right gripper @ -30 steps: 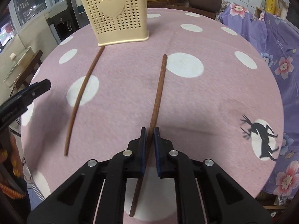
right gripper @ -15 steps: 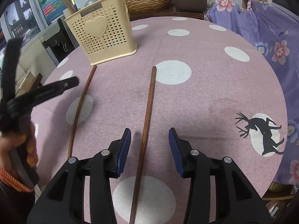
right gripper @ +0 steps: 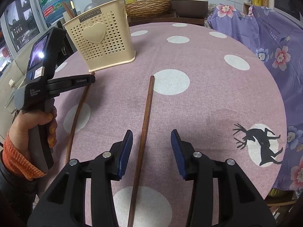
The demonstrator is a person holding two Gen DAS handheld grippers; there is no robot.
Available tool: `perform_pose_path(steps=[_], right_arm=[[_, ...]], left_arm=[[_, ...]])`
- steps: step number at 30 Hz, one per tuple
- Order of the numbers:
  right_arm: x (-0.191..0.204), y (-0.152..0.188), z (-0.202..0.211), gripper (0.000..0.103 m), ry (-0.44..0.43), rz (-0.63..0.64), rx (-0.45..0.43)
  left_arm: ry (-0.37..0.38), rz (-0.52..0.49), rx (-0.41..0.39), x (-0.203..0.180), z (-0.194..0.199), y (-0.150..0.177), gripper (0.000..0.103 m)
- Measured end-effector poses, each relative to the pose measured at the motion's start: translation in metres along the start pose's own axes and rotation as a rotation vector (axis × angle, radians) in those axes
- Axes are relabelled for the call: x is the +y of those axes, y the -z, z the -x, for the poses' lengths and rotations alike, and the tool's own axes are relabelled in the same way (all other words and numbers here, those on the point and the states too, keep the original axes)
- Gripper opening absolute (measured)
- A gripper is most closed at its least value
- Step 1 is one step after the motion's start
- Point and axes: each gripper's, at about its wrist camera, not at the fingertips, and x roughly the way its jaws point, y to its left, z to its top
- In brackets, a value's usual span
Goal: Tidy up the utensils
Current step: 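Close the right gripper on a brown chopstick while the left gripper grasps the other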
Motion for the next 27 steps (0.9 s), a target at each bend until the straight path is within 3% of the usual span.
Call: perform_pose_path(steps=[2,12,21,23,27], right_arm=[[0.001,-0.005,-0.004,0.043,0.004,0.007,0.002],[0.012,-0.042,-0.039,0.042,0.055,0.045,0.038],[0.022,-0.062,-0.066,0.018,0.131,0.091,0.058],[0.026,-0.064,-0.068,0.009,0.132,0.102,0.055],[0.028,-0.063,-0.069,0.009,0.137,0.107,0.039]], left_arm=[[0.001,0.004,0.003,0.002,0.001,0.001,0.011],[0.069,0.019,0.019,0.01,0.017,0.021,0.008],[0.08,0.024,0.024,0.012,0.019,0.023,0.008],[0.078,0.022,0.022,0.011,0.019,0.024,0.009],[0.083,0.028,0.023,0.012,0.019,0.024,0.008]])
